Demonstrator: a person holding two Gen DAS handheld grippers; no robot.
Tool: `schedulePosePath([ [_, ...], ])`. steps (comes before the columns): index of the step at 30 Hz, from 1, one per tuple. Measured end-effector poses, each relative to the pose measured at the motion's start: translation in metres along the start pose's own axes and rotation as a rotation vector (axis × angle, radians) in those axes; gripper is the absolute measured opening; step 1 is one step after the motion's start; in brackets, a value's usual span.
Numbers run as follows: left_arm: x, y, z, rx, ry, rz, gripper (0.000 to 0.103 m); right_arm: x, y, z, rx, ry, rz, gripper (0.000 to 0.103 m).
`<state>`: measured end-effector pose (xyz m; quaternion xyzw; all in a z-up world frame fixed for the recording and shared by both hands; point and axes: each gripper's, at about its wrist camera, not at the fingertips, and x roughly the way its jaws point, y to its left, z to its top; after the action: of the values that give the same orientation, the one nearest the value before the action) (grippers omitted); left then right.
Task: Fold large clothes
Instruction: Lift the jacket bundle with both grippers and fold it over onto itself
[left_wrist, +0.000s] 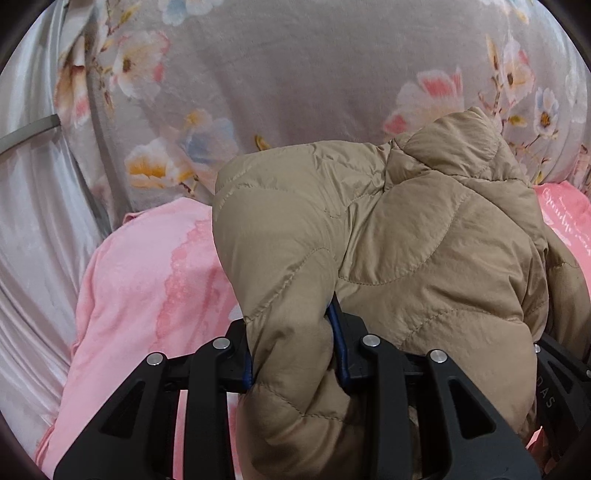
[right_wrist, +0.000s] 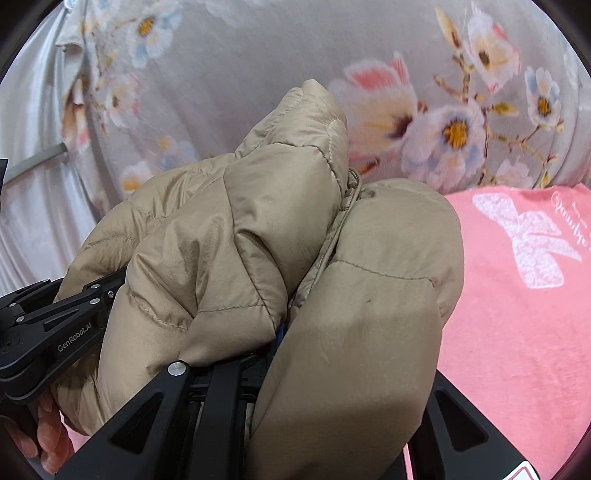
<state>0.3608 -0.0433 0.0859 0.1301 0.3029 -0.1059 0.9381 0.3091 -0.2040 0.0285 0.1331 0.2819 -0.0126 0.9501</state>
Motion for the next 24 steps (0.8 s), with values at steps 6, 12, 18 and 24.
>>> schedulePosePath([
  [6,0.038,-0.007,-0.009,0.02,0.017,0.019,0.03,0.037,-0.005,-0.01,-0.014,0.024,-0.018,0.015],
  [12,0.058,-0.014,-0.021,0.045,0.02,0.078,0.031,0.059,-0.004,-0.019,-0.037,0.051,-0.036,0.015],
  [18,0.069,-0.017,-0.034,0.051,0.017,0.112,0.034,0.076,-0.008,-0.031,-0.032,0.089,-0.045,0.016],
  [24,0.076,-0.016,-0.04,0.031,0.014,0.119,0.041,0.09,-0.021,-0.034,0.025,0.153,-0.005,0.022],
])
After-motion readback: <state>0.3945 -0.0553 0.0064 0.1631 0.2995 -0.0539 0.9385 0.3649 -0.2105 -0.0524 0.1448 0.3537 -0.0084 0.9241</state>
